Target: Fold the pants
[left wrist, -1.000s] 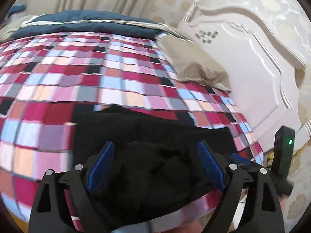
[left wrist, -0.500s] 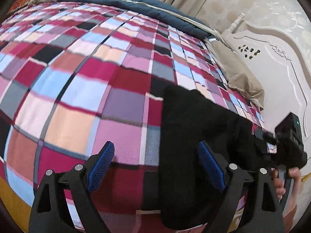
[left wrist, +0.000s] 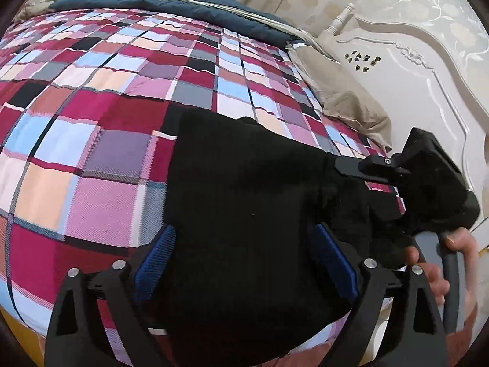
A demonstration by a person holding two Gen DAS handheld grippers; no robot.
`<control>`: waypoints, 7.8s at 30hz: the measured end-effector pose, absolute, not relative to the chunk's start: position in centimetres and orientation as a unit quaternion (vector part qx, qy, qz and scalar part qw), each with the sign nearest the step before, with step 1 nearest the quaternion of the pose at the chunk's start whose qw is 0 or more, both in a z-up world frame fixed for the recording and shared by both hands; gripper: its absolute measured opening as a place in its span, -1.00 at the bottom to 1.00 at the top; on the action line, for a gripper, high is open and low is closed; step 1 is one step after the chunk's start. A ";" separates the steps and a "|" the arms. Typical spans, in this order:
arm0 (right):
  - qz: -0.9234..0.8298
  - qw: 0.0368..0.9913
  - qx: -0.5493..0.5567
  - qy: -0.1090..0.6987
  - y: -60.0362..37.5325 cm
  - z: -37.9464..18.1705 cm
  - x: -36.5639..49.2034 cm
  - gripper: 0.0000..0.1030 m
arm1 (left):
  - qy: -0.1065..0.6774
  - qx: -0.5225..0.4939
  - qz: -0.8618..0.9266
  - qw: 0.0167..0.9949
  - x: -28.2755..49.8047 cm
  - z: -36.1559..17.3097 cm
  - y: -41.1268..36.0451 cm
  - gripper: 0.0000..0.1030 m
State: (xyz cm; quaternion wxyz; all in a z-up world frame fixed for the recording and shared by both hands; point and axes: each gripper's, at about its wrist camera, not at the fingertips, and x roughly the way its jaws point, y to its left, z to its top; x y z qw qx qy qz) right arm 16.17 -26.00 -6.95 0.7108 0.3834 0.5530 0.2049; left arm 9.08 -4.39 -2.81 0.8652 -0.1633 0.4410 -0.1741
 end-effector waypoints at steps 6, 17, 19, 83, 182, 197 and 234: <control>0.218 0.702 0.376 0.564 -26.0 -7.2 15.4 0.70 | 0.421 -0.041 -0.156 0.892 7.3 -2.8 -7.0 0.75; 0.223 0.701 0.347 0.582 -25.9 -7.3 14.5 0.48 | 0.388 0.045 -0.130 0.911 6.2 -3.3 -8.9 0.75; 0.210 0.710 0.323 0.589 -26.1 -7.5 14.3 0.09 | 0.388 0.036 -0.133 0.911 6.2 -3.2 -8.5 0.75; 0.165 0.793 0.428 0.400 -49.9 -6.5 4.0 0.53 | 0.478 -0.159 -0.234 0.831 8.6 -4.5 -9.7 0.77; 0.263 0.776 0.369 0.440 -36.5 -9.2 13.8 0.68 | 0.445 -0.316 -0.263 0.796 13.3 -4.7 8.0 0.67; 0.275 0.771 0.334 0.467 -33.9 -10.1 17.9 -0.12 | 0.488 -0.237 -0.266 0.797 19.1 -6.8 4.9 0.01; 0.289 0.773 0.362 0.433 -30.9 -9.2 27.9 -0.33 | 0.460 -0.160 -0.187 0.853 29.0 -4.2 6.4 -0.48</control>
